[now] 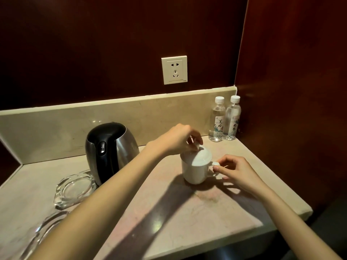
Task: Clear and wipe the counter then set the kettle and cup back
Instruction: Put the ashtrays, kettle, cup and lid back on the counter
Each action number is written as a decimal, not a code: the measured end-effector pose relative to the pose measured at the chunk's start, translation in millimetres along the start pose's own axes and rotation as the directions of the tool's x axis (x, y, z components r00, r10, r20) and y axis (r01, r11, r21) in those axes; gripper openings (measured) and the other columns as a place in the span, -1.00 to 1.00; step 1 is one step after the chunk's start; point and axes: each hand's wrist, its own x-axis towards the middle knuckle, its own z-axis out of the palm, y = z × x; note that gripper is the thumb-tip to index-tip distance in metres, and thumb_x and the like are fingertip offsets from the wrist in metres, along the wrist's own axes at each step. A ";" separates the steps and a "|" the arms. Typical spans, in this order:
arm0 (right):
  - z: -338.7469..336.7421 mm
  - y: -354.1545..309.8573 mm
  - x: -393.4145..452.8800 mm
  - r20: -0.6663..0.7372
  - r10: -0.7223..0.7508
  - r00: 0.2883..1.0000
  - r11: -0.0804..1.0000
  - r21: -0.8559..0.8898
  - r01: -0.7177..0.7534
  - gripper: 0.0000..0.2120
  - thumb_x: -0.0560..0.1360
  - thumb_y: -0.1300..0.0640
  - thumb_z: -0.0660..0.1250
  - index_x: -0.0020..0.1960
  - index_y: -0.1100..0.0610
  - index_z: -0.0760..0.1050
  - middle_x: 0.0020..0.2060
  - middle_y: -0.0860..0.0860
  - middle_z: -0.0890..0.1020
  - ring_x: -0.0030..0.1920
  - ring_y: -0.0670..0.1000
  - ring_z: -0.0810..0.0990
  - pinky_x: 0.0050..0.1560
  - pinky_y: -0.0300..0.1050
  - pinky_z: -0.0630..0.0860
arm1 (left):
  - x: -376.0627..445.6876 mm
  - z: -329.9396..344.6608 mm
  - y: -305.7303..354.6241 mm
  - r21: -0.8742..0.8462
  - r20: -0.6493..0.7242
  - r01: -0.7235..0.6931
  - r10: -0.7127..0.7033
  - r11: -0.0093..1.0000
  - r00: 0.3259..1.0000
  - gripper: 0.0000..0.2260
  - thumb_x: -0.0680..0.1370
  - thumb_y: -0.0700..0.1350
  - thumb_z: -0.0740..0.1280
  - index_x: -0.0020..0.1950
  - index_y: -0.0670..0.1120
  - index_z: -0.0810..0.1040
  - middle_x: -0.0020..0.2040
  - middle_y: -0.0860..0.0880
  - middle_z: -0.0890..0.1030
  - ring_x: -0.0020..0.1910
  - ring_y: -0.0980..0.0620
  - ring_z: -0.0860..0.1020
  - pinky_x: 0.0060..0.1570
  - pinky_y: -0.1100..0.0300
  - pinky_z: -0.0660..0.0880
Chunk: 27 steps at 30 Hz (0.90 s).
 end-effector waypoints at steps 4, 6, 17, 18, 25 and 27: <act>7.3 -3.0 -8.6 -0.030 -0.012 0.999 1.000 0.019 0.012 -0.92 0.42 0.16 0.47 -0.17 0.15 0.59 -0.23 0.11 0.69 -0.15 0.10 0.66 -0.15 0.11 0.62 | -5.6 2.1 -3.4 -0.038 -0.008 0.019 -0.019 0.999 1.000 -0.78 0.46 -0.15 0.43 0.11 -0.07 0.62 -0.01 -0.02 0.66 -0.09 0.06 0.62 -0.02 0.12 0.55; 9.8 -4.8 -14.7 -0.038 -0.006 0.999 1.000 0.022 0.007 -0.91 0.40 0.16 0.48 -0.18 0.15 0.59 -0.25 0.10 0.68 -0.20 0.12 0.66 -0.17 0.15 0.61 | -12.8 0.6 -7.8 -0.077 -0.017 0.058 -0.060 0.995 0.998 -0.72 0.46 -0.10 0.45 0.16 -0.07 0.58 0.04 -0.03 0.65 -0.07 0.05 0.62 0.01 0.11 0.55; 57.8 -26.6 -61.7 0.119 -0.052 0.992 0.998 -0.021 0.055 -0.84 0.42 0.17 0.46 0.00 0.06 0.64 -0.14 -0.06 0.69 -0.12 -0.10 0.67 -0.19 -0.03 0.66 | -68.4 -7.3 -35.1 -0.055 0.143 0.234 -0.224 0.971 0.964 -0.75 0.44 -0.04 0.47 0.07 -0.08 0.63 -0.01 0.01 0.67 -0.06 0.07 0.63 0.03 0.11 0.55; 63.7 -29.0 -63.8 0.126 -0.066 0.990 0.997 -0.021 0.069 -0.82 0.43 0.19 0.46 0.02 0.07 0.64 -0.14 -0.07 0.69 -0.13 -0.11 0.68 -0.17 -0.02 0.66 | -70.5 -7.3 -34.1 -0.052 0.152 0.234 -0.223 0.971 0.963 -0.76 0.44 -0.04 0.48 0.06 -0.08 0.64 -0.02 0.01 0.68 -0.06 0.07 0.63 0.03 0.11 0.54; 95.9 -30.8 -62.6 0.172 -0.141 0.975 0.990 0.030 0.138 -0.68 0.42 0.23 0.46 0.14 -0.02 0.58 0.00 -0.07 0.69 0.06 -0.16 0.65 0.17 -0.16 0.55 | -84.3 1.6 -24.2 -0.028 0.219 0.216 -0.205 0.976 0.954 -0.76 0.41 -0.01 0.50 0.00 -0.09 0.65 -0.08 0.02 0.68 -0.10 0.08 0.61 -0.04 0.17 0.53; 98.3 -29.1 -64.8 0.196 -0.137 0.971 0.991 0.033 0.133 -0.66 0.44 0.23 0.45 0.19 0.01 0.57 0.05 -0.11 0.67 0.10 -0.18 0.62 0.19 -0.20 0.52 | -83.7 7.9 -22.8 -0.011 0.215 0.212 -0.205 0.977 0.955 -0.77 0.40 -0.01 0.50 -0.02 -0.10 0.66 -0.13 0.01 0.68 -0.15 0.07 0.61 -0.11 0.18 0.52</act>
